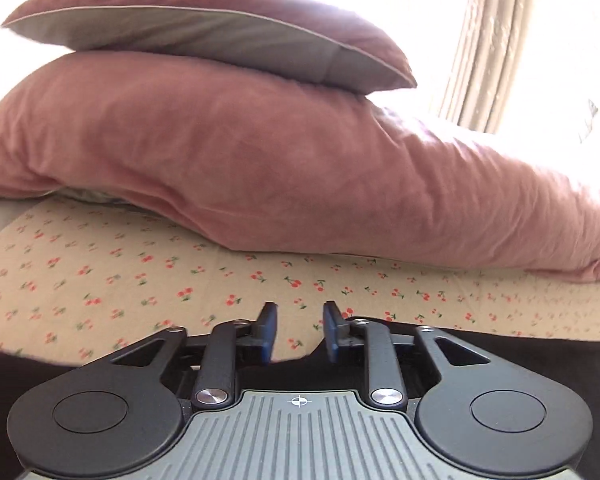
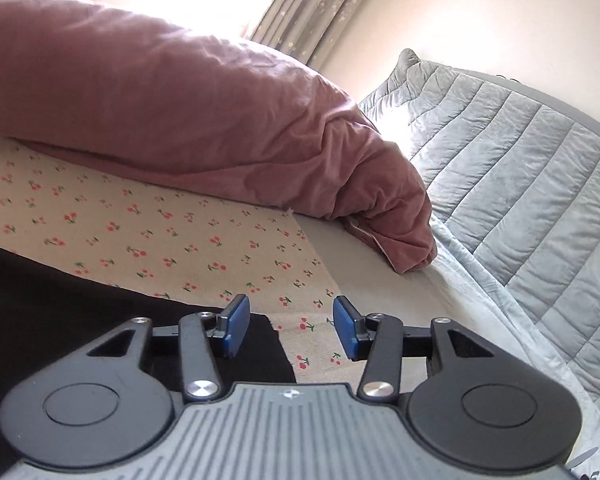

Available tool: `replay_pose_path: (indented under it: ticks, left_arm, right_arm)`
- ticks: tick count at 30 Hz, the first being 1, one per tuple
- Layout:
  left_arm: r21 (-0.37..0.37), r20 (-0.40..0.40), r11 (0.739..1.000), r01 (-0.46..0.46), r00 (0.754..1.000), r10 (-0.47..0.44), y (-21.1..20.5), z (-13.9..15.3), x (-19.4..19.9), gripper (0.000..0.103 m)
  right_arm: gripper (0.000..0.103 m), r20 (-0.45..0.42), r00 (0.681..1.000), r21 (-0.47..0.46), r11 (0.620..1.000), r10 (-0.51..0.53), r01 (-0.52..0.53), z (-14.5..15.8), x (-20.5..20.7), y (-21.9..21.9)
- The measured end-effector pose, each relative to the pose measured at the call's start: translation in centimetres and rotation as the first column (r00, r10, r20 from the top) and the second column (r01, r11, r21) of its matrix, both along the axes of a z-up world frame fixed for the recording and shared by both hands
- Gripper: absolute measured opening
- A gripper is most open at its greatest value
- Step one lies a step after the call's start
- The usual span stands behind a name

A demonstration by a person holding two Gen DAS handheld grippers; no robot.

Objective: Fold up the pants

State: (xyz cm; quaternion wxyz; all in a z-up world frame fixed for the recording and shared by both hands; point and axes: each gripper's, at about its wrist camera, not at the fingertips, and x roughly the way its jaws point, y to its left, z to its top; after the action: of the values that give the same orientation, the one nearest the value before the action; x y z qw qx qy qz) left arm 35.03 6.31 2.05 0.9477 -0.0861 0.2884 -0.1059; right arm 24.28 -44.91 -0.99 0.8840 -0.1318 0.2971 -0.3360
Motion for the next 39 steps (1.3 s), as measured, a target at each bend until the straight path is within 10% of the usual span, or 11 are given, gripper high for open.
replay_pose_path:
  ticks: [8,14,19,22,25,31,36,38,39]
  left_arm:
    - [-0.106,-0.228,0.963,-0.247,0.949,0.219,10.9,-4.0,-11.4,0.043]
    - [-0.157,-0.223,0.924,-0.348,0.924,0.31,14.1,-5.1,-15.6,0.041]
    - [-0.247,-0.213,0.91,-0.332,0.935,0.283,16.2,-5.6,-17.8,0.041]
    - [-0.262,-0.219,0.892,-0.368,0.923,0.316,16.9,-5.4,-18.2,0.041]
    - [-0.325,-0.277,0.831,-0.45,0.886,0.372,17.7,-5.3,-18.7,0.041]
    - [-0.27,-0.261,0.799,-0.537,0.84,0.476,18.3,-4.2,-20.1,0.06]
    - [-0.349,-0.321,0.77,-0.534,0.84,0.437,19.4,-6.5,-18.5,0.071]
    - [-0.364,-0.298,0.748,-0.555,0.83,0.471,19.6,-6.9,-17.5,0.067]
    - [-0.346,-0.274,0.766,-0.541,0.84,0.469,19.3,-6.6,-16.9,0.047]
  right_arm:
    - [0.065,0.016,0.912,0.296,0.869,0.409,-0.395,3.9,-7.8,16.0]
    - [0.065,-0.017,0.808,0.407,0.742,0.589,-0.532,-0.6,-9.3,25.9]
    - [0.06,-0.014,0.829,0.486,0.728,0.559,-0.483,-3.6,-9.9,23.6]
    - [0.055,-0.057,0.869,0.448,0.791,0.491,-0.418,-2.5,-10.4,22.4]
    - [0.053,0.016,0.849,0.449,0.755,0.528,-0.478,-2.1,-11.3,23.1]
    - [0.052,0.09,0.707,0.323,0.651,0.701,-0.687,-1.2,-10.9,29.1]
    - [0.028,0.062,0.598,0.254,0.567,0.799,-0.784,-2.8,-9.2,33.6]
    - [0.023,0.024,0.599,0.295,0.566,0.801,-0.769,-4.0,-8.2,34.1]
    - [0.02,0.028,0.596,0.298,0.562,0.803,-0.771,-4.2,-8.1,33.9]
